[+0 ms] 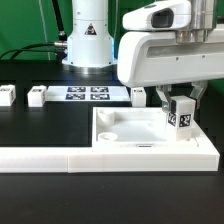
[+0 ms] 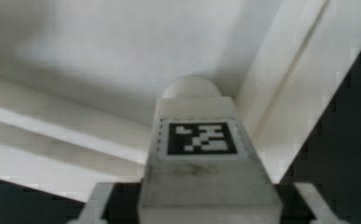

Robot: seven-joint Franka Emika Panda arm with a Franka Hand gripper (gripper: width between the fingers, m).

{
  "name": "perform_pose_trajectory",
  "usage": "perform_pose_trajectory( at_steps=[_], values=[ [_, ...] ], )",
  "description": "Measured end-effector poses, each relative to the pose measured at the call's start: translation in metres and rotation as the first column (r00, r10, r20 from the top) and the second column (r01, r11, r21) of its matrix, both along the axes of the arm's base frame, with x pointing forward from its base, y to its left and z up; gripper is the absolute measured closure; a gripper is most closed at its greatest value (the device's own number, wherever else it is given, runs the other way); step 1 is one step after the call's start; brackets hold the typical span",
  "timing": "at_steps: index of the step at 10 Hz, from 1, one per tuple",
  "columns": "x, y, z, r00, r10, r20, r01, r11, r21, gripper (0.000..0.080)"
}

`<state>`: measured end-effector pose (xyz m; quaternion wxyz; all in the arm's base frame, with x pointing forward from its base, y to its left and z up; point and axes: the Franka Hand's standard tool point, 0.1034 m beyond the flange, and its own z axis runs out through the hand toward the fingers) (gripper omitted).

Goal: Assemble square table

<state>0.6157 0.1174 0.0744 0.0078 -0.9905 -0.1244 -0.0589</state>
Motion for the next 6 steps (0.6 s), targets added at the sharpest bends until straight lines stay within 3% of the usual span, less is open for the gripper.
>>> perform_pose_trajectory(
  at_steps=[2, 6],
  values=[
    [0.0001, 0.0012, 0.0, 0.979, -0.202, -0.008, 0.202, 0.979, 0.029, 0.0511],
    [-0.0005, 0.0016, -0.0001, 0.808, -0.587, -0.037, 0.589, 0.806, 0.063, 0.0509]
  ],
)
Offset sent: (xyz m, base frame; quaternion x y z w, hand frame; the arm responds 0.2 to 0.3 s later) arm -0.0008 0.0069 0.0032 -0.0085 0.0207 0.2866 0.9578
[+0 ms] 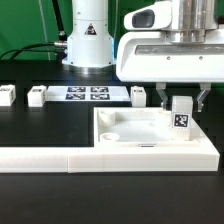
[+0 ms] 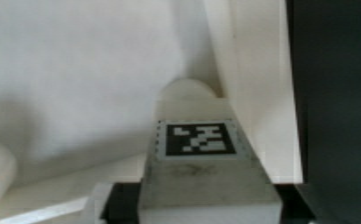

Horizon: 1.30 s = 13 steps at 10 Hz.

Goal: Assemble square table

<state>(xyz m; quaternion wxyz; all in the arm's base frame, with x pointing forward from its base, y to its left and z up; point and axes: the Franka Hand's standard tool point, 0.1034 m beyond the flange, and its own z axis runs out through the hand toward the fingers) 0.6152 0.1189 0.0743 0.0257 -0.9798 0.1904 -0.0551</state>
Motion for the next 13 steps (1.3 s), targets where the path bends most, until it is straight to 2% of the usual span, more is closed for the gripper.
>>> perform_pose_trajectory(
  at_steps=[3, 5, 6, 7, 8, 9, 11, 13],
  values=[
    [0.0, -0.011, -0.001, 0.985, -0.175, -0.004, 0.175, 0.985, -0.001, 0.0505],
    [0.0, -0.018, -0.001, 0.974, -0.226, -0.004, 0.226, 0.974, -0.008, 0.0505],
    [0.0, -0.017, -0.001, 0.975, -0.222, -0.004, 0.222, 0.975, -0.007, 0.0409],
    [0.0, -0.016, -0.001, 0.975, -0.221, -0.004, 0.221, 0.975, -0.006, 0.0261],
    [-0.001, -0.016, 0.0, 0.976, -0.217, -0.004, 0.217, 0.976, -0.007, 0.0261],
    [-0.004, -0.012, 0.003, 0.985, -0.174, -0.005, 0.174, 0.985, -0.009, 0.0174],
    [-0.012, -0.006, 0.015, 1.0, -0.003, -0.02, 0.003, 1.0, -0.02, 0.0153],
    [-0.021, -0.006, 0.017, 0.988, 0.12, -0.093, -0.123, 0.992, -0.024, 0.015]
  ],
)
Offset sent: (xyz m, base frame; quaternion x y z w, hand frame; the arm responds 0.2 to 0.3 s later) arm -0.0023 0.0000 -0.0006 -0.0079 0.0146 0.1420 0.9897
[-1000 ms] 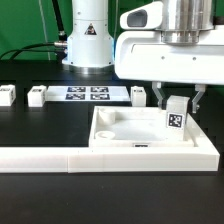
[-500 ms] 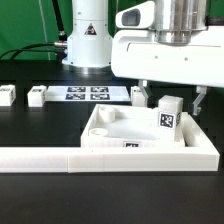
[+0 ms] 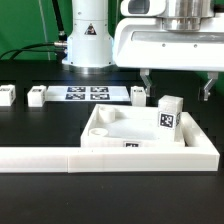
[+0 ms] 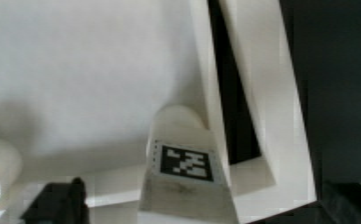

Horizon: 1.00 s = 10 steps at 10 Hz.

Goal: Assemble square table

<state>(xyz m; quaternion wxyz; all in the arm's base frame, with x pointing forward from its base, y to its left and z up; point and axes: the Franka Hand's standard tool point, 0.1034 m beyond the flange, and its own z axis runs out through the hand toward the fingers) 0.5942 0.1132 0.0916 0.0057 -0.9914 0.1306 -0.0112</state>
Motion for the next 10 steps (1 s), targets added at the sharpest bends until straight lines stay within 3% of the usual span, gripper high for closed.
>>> perform_pose_trajectory(
  at_steps=[2, 7, 10],
  values=[
    [0.001, 0.0, 0.009, 0.999, 0.032, -0.027, -0.032, 0.999, 0.003, 0.015],
    [0.0, -0.001, 0.005, 0.998, 0.062, -0.03, -0.062, 0.998, 0.0, 0.015],
    [-0.011, -0.013, 0.0, 0.939, 0.34, -0.051, -0.34, 0.94, 0.01, 0.015]
  ],
)
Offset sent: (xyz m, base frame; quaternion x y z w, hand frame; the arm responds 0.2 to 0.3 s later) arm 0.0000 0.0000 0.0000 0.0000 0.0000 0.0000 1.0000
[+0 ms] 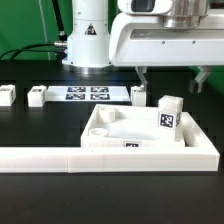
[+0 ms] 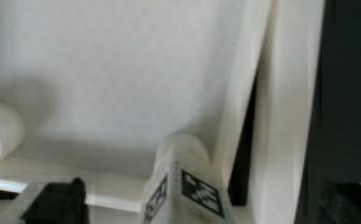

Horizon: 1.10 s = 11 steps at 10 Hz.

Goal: Assemble square table

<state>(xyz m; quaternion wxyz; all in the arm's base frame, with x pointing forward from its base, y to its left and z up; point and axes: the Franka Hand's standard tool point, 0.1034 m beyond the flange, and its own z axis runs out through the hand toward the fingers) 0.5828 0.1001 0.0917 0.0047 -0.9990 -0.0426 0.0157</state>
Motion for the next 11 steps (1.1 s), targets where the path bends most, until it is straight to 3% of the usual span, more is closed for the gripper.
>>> perform_pose_trajectory(
  at_steps=[2, 5, 7, 8, 11],
  values=[
    [-0.005, -0.009, -0.002, 0.999, 0.034, -0.029, -0.034, 0.999, 0.001, 0.015],
    [-0.005, -0.008, -0.002, 0.999, 0.035, -0.026, -0.035, 0.999, 0.001, 0.015],
    [-0.015, -0.008, -0.006, 0.999, 0.017, -0.033, -0.017, 1.0, 0.0, 0.015],
    [-0.023, -0.008, -0.008, 1.0, 0.022, -0.022, -0.022, 1.0, 0.001, 0.015],
    [-0.067, -0.003, -0.016, 0.999, 0.029, -0.036, -0.029, 1.0, 0.006, 0.015]
  ],
)
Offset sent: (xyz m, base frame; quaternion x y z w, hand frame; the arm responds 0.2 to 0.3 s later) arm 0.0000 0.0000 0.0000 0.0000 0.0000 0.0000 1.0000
